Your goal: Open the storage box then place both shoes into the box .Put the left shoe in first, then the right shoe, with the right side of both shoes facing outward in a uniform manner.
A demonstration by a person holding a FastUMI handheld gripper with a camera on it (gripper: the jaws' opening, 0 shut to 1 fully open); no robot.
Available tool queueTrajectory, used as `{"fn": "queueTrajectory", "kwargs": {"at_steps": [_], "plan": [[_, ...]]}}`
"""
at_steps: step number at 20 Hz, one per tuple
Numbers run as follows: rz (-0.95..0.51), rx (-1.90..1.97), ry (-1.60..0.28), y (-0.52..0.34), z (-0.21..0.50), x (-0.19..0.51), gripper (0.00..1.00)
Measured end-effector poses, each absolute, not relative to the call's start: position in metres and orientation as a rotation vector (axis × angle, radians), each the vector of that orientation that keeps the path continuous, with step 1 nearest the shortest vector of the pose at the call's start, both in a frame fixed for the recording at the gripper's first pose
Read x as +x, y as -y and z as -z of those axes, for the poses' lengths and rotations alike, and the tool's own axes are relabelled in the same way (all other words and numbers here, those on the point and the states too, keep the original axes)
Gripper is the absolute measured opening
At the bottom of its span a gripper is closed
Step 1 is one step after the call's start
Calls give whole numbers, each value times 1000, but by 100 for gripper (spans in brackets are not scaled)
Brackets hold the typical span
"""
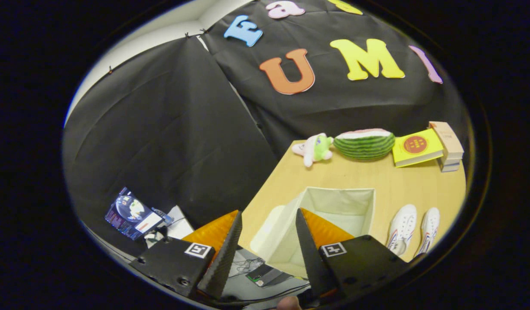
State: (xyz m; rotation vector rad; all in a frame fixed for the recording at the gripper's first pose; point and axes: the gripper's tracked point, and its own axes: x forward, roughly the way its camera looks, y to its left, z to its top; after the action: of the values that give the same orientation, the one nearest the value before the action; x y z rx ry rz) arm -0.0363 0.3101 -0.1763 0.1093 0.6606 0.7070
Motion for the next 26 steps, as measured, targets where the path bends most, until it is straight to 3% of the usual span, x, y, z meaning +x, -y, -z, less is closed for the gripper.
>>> {"fn": "queueTrajectory", "kwargs": {"at_steps": [2,9,16,26], "plan": [[-650,62,-606,-284,168,-24,87],[-463,8,-587,-177,165,11,93],[-354,17,-786,-74,237,27,93],[-324,99,-1118,-19,372,28,89]]}}
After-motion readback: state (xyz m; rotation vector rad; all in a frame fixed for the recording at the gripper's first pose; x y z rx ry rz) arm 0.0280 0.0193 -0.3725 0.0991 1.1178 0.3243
